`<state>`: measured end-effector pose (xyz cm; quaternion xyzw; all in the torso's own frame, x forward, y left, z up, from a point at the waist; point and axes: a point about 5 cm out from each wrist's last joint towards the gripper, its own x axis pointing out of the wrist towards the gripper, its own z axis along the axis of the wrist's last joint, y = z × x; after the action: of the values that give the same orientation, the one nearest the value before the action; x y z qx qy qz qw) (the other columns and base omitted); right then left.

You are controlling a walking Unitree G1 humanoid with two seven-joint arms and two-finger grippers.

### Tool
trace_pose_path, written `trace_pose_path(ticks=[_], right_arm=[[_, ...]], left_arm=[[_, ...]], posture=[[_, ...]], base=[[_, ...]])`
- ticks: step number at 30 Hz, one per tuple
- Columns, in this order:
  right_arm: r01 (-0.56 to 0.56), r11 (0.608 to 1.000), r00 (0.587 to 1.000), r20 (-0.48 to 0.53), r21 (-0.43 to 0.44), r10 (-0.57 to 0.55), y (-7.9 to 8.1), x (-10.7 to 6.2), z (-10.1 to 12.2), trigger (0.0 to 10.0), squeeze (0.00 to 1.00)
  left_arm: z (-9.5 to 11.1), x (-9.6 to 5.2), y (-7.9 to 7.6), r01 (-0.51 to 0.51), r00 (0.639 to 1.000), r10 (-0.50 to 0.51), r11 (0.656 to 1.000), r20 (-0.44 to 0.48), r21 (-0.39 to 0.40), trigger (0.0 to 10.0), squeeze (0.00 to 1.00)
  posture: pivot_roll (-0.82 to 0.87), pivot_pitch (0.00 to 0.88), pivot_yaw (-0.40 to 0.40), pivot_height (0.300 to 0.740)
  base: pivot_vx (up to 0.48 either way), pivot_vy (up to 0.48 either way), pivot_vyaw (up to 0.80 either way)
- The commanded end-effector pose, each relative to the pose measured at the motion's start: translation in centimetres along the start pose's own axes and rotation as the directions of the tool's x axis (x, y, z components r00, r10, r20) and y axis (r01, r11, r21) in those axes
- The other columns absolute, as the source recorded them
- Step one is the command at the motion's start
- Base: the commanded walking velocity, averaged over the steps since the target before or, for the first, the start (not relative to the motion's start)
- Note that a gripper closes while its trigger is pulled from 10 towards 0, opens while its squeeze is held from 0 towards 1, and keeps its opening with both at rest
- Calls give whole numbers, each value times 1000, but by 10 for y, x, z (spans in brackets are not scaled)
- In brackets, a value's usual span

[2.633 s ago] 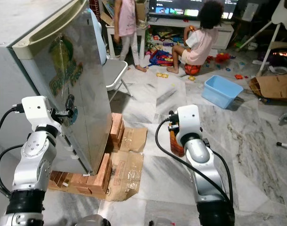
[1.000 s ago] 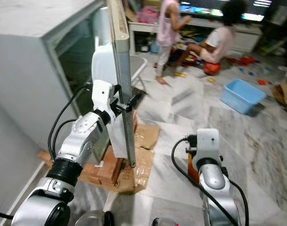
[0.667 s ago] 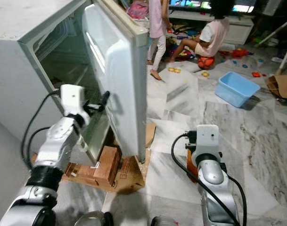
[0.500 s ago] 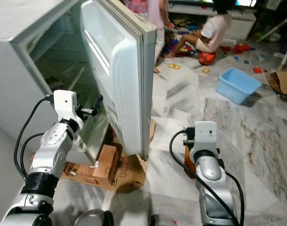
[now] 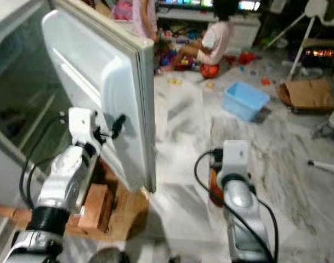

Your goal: Restocking fridge

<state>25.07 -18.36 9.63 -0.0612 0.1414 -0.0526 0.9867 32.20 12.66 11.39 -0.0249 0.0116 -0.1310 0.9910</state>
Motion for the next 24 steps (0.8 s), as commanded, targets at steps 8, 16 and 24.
trace_pose_path(ticks=[8,16,24], right_arm=[[45,999,999,18,-6,-45,-8,3,4,10000,0],[59,998,998,21,-5,-59,-8,2,3,10000,0],[69,998,997,30,7,-70,-9,5,5,10000,0]], left_arm=[[7,14,-31,108,994,-108,994,-10,9,10000,0],[10,23,-51,148,989,-148,988,-4,41,10000,0],[7,9,-28,24,1000,-25,998,17,56,10000,0]], posture=[[-1,0,-3,740],[-11,0,6,740],[-5,0,5,740]], base=[[378,0,0],[233,0,0],[0,0,0]])
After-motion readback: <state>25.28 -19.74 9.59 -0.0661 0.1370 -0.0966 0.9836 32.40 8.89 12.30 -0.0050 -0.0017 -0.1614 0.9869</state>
